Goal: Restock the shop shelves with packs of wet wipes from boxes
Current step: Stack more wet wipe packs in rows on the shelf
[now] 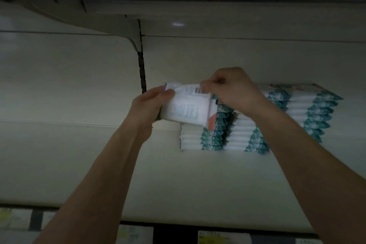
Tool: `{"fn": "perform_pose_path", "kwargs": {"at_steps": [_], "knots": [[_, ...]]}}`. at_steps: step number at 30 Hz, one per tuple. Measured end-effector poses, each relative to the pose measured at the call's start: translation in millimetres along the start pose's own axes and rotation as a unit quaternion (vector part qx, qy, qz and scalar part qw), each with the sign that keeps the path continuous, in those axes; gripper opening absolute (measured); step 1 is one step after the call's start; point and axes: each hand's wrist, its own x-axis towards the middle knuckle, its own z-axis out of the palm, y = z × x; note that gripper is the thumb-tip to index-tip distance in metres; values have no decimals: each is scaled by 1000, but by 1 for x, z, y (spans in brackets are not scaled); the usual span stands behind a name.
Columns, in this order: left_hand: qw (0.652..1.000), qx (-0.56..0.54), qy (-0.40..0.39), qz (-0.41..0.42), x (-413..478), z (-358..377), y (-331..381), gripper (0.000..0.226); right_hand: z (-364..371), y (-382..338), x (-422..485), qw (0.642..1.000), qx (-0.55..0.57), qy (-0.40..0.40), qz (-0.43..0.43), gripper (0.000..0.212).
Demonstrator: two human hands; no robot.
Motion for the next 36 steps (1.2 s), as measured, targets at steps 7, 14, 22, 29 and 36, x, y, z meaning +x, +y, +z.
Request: {"fn": "perform_pose_path", "kwargs": {"at_steps": [7,14,22,29,36], "knots": [[954,232,29,188,37,32,50,12,-35,4,26,997,22,77,-20,11],[893,401,-2,203,68,52,18,22,-32,38,27,981,-186,24,-45,16],[920,349,-132,123,60,59,11,36,-27,53,24,975,-200,-95,-11,23],[808,542,-122,196,64,67,-2,56,-17,64,20,959,-273,-65,-34,13],[707,673,-145,164,59,72,-3,75,-16,58,12,930,-360,-68,-28,24]]}}
